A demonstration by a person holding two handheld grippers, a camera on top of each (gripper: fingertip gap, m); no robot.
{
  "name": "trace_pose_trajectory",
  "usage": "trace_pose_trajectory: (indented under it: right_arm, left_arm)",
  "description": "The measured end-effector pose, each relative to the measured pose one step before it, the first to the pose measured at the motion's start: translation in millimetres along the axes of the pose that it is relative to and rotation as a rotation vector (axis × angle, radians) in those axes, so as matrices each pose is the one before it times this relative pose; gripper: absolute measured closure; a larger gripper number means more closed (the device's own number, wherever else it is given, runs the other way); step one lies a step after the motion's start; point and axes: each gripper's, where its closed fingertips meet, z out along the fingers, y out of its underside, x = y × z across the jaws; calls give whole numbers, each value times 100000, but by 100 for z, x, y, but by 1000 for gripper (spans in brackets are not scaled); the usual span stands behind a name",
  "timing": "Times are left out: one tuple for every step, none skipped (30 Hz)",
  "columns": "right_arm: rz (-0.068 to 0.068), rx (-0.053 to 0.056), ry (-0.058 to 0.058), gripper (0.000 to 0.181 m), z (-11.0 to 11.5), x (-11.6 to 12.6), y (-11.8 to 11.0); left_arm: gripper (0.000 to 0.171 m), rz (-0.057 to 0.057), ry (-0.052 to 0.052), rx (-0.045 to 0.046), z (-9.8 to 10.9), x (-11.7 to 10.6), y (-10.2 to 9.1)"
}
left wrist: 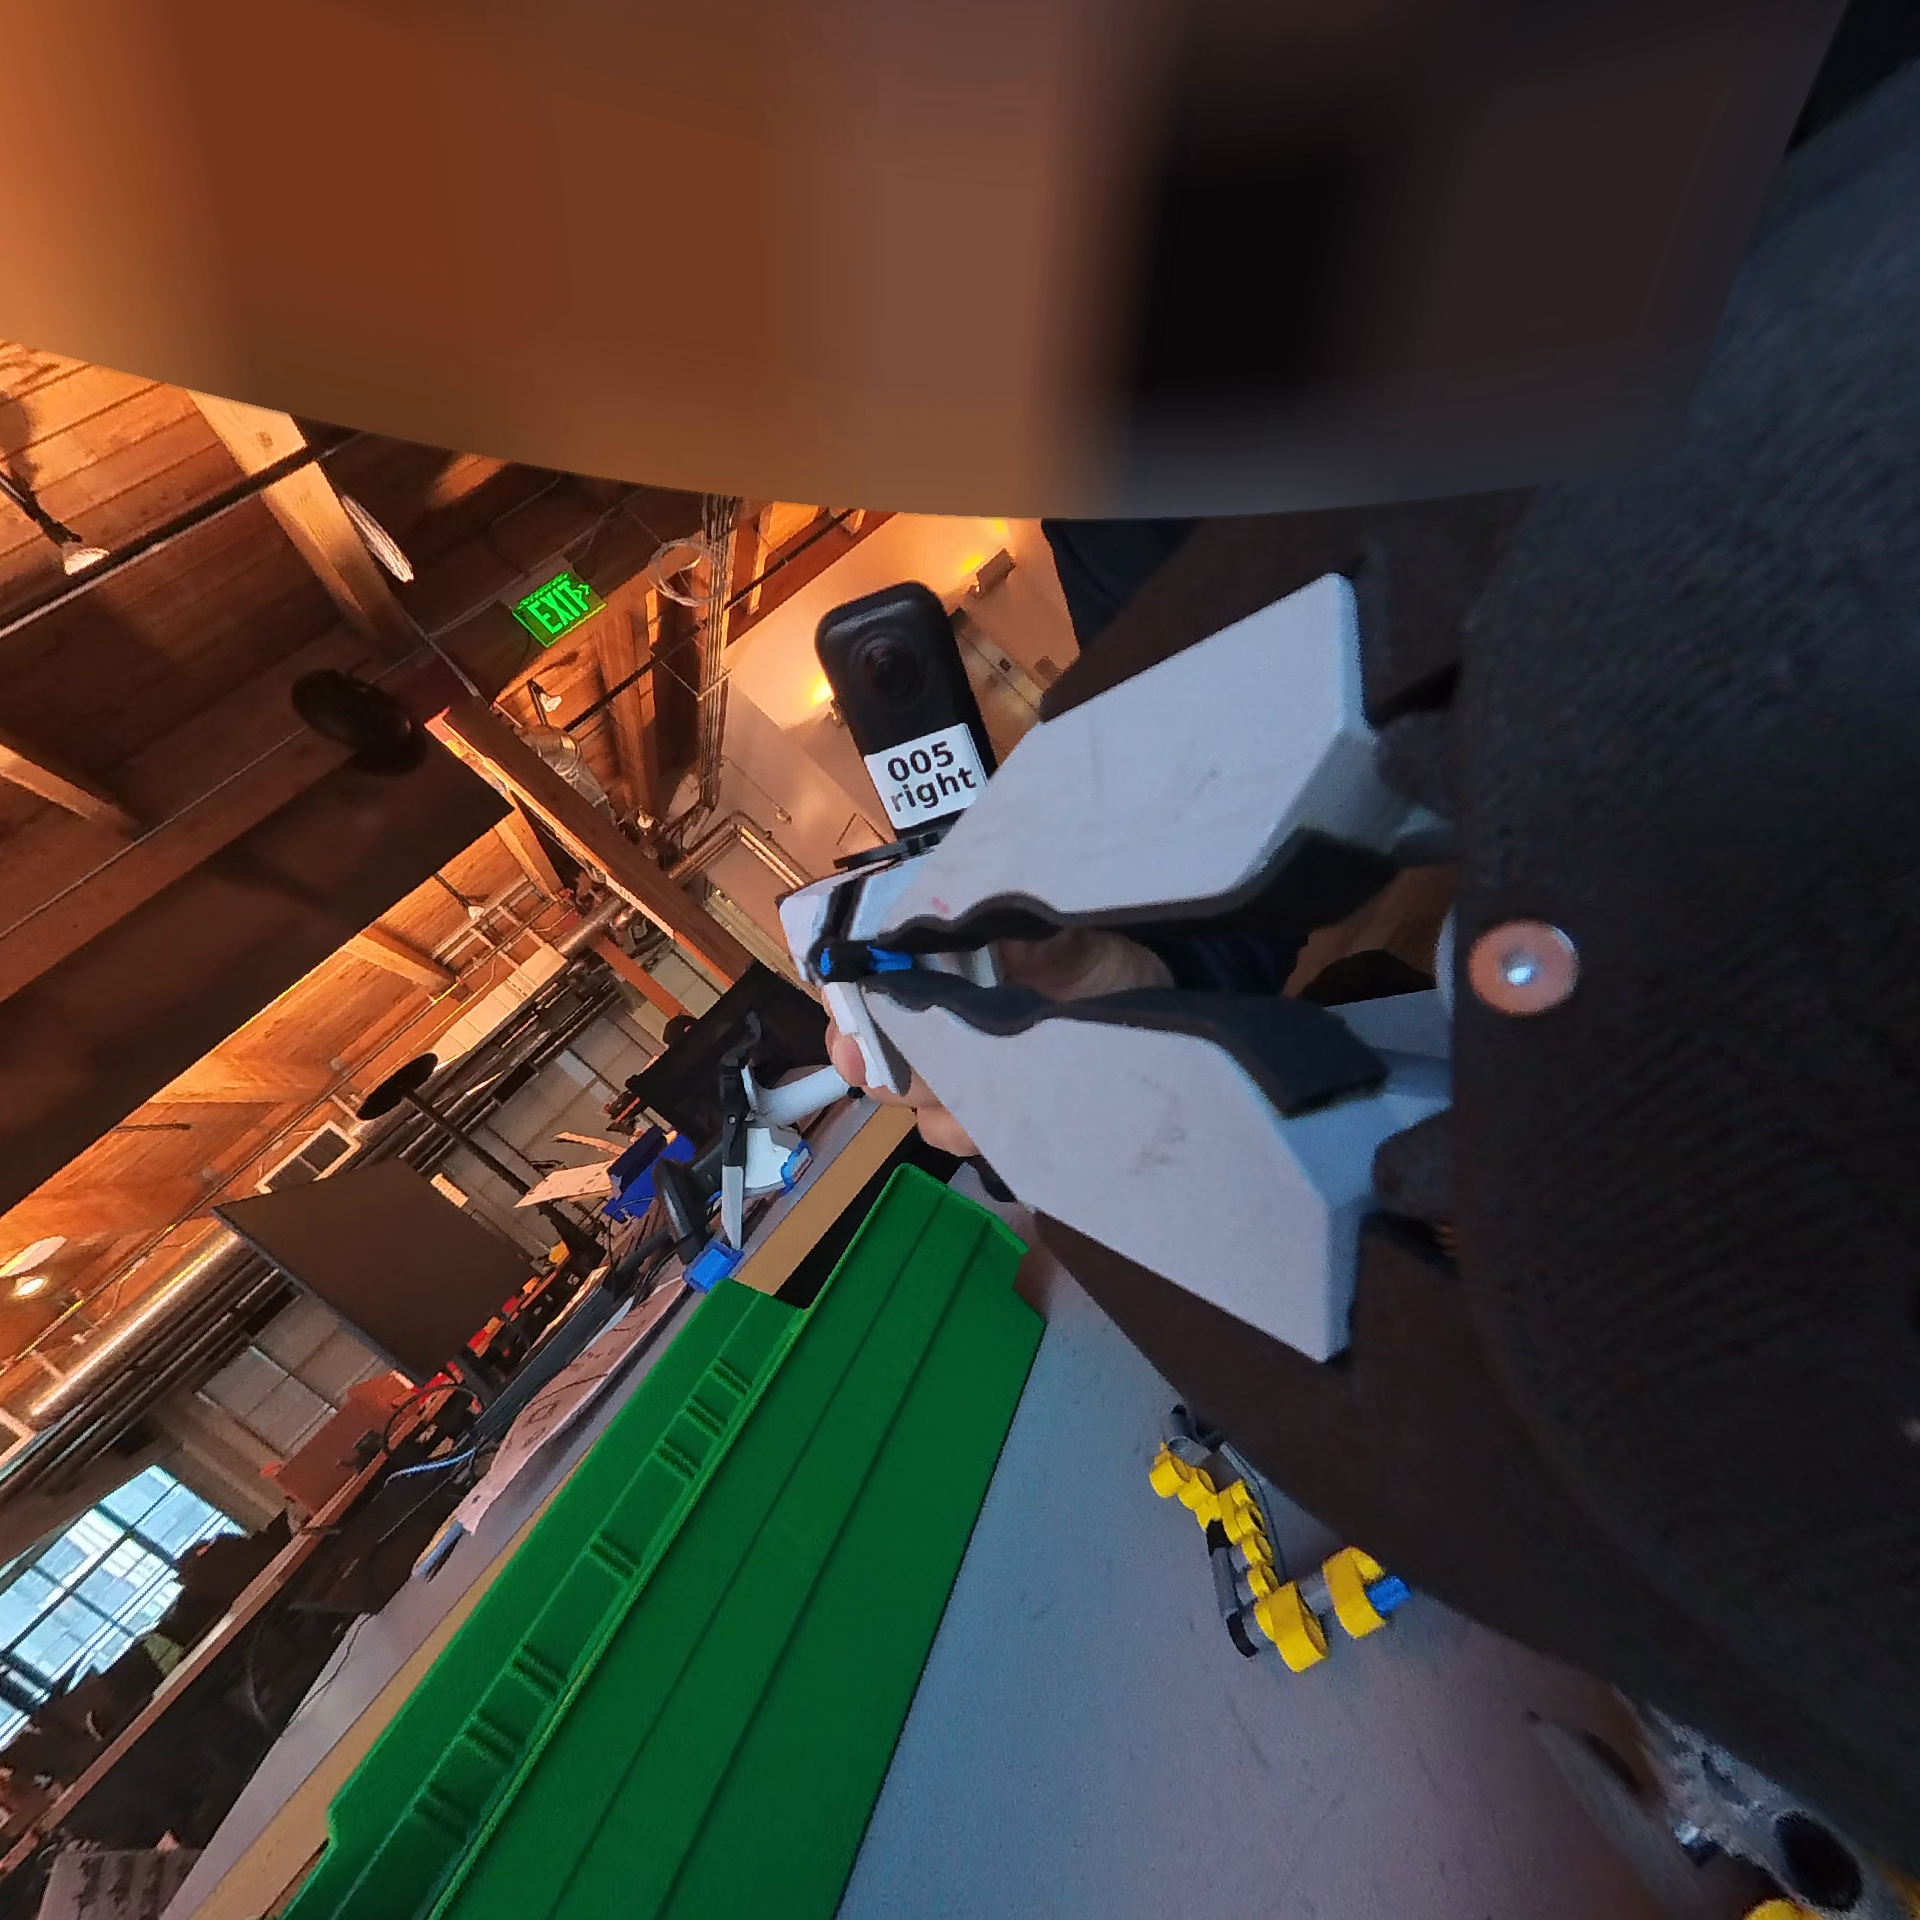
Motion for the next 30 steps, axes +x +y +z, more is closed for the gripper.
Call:
trace_pose_trajectory:
  right_arm:
    - [835, -173, 80, 181, 47, 11, 49]
    - [1609, 4, -205, 181, 47, 36, 40]
    - [1911, 100, -131, 181, 45, 36, 50]
    - [1965, 228, -373, 181, 57, 26, 19]
    - [2168, 51, -471, 181, 60, 42, 60]
    - [1830, -132, -314, 181, 68, 34, 124]
    - [2061, 172, -602, 181, 44, 33, 96]
    - [3162, 521, -993, 181, 29, 6, 11]
    - [3309, 499, -1039, 181, 47, 27, 16]
    - [2971, 529, -889, 181, 49, 30, 38]
    - [2515, 207, -563, 181, 66, 33, 76]
    - [2388, -255, -533, 181, 71, 42, 146]
    - [2357, -246, -657, 181, 51, 64, 175]
    - [1742, -17, -508, 181, 20, 70, 151]
    - [-902, -86, 54, 181, -23, 19, 72]
    - [-5611, -472, 489, 181, -57, -78, -40]
    - [-9267, -2064, 441, 181, -91, -86, 12]
    - [-10048, -3163, 367, 181, -77, -83, 92]
    - [-9861, -3074, 286, 181, -34, -95, 71]
    - [-8935, -3973, 17, 181, -16, -55, 235]
    - [-6794, -4694, -744, 181, 44, -84, 369]
    - [-5483, -4199, -983, 181, 92, -100, 347]
    - [-5440, -4708, -1731, 180, 100, -201, 445]
    - [-5331, -5205, -2486, 180, 96, -327, 472]
    - [-4806, -4485, -2027, 180, 38, -265, 320]
    - [-4710, -3541, -1475, 180, -29, -248, 191]
    - [-4528, -2022, -346, 180, -87, -128, 48]
    - [-3405, -686, 95, 180, -63, -124, -3]
    - [-2327, -678, 521, 180, 19, -105, 10]
    - [-2293, -1161, 1346, 180, 64, -33, 17]
  left_arm:
    - [169, 214, -412, -22, -33, -59, -27]
    - [169, 340, -559, 302, -6, -55, -36]
    - [169, 394, -569, 483, -2, -60, -50]
    - [170, 17, -183, 220, -17, -35, -53]
    - [169, 1104, -1016, -116, -18, -90, -36]
    - [169, 4105, -2855, -762, -28, -177, -28]
    - [170, 5209, -3420, -1081, -24, -132, -13]
    - [170, 5241, -3210, -777, -10, -44, -43]
    - [170, 5382, -3419, -1016, -4, -91, -52]
    - [170, 4680, -2775, -1128, -26, -104, -23]
    - [170, 3675, -2262, -888, -14, -155, 8]
    - [170, 4434, -2649, -1144, -32, -213, 56]
    - [169, 6202, -3660, -1707, 8, -246, 90]
    - [170, 6469, -3691, -1638, 32, -192, 85]
    - [169, 4822, -2455, -1141, 28, -70, 74]
    - [170, 1752, -263, -433, -17, 89, 5]
    - [170, -1348, 1137, -1057, 6, 104, 101]
    - [170, -2229, 2195, -1335, 0, 40, 149]
    - [170, -3323, 2753, -1165, -16, 28, 136]
    - [170, -3002, 1675, -2173, 43, -124, 290]
    - [170, -1126, 23, -2210, 43, -251, 295]
    - [170, 392, -1446, -1628, 89, -250, 267]
    - [170, 1893, -2632, -2702, 146, -297, 410]
    - [170, 3221, -2867, -3301, 162, -260, 488]
    - [170, 3154, -1950, -2520, 158, -96, 361]
    - [170, 1647, -748, -1683, 126, 9, 270]
    - [170, -156, 529, -550, 83, 109, 116]
    - [170, -515, 565, -472, 37, 81, 63]
    - [170, -25, -39, -924, 15, -5, 135]
    - [170, -397, -174, -304, 28, -56, 78]
